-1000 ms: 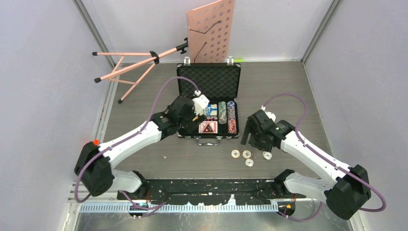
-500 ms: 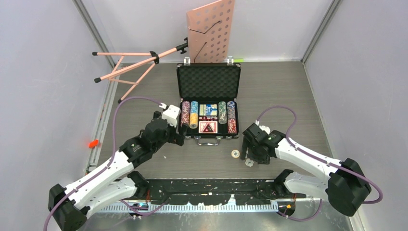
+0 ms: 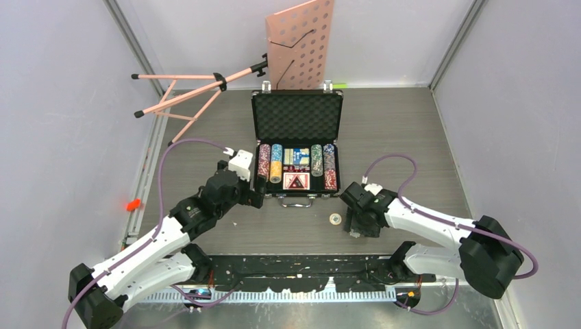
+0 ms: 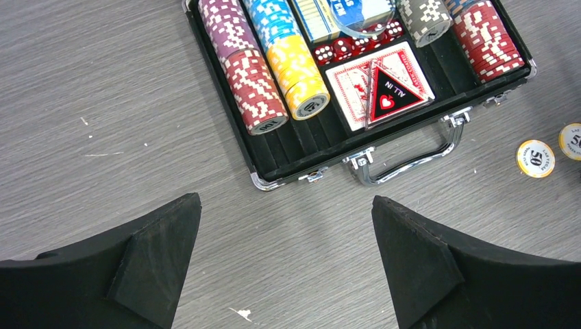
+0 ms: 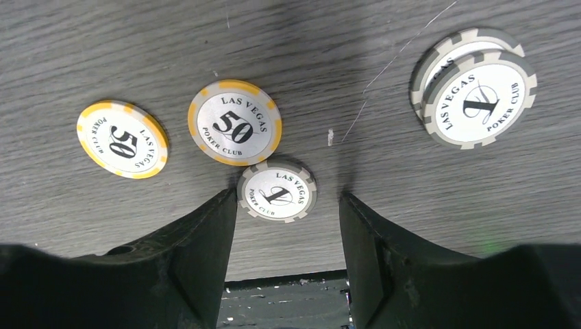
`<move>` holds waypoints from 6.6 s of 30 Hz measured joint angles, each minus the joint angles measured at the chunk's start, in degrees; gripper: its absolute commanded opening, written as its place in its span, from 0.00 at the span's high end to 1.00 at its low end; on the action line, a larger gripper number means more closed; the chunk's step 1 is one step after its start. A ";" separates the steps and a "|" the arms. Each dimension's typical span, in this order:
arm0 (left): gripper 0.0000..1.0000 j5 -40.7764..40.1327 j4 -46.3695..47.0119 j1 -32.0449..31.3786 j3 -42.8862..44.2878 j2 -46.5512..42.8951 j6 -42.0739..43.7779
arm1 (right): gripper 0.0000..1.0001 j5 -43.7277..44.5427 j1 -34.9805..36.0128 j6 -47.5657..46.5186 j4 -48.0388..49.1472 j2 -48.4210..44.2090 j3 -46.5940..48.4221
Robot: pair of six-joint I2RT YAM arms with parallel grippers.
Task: Pack up texas hold em set
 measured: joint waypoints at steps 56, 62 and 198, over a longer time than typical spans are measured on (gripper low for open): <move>0.28 47.17 14.25 -0.02 16.61 35.93 -32.68 | 0.71 -12.81 1.09 -15.23 13.86 -12.50 5.90; 0.35 50.36 12.85 -0.02 18.49 39.10 -33.90 | 0.71 -15.30 1.14 -19.37 17.29 -11.85 6.47; 0.41 -6.27 10.47 -38.14 -6.19 12.09 -17.38 | 0.35 -28.15 1.95 -14.01 5.03 -6.54 16.37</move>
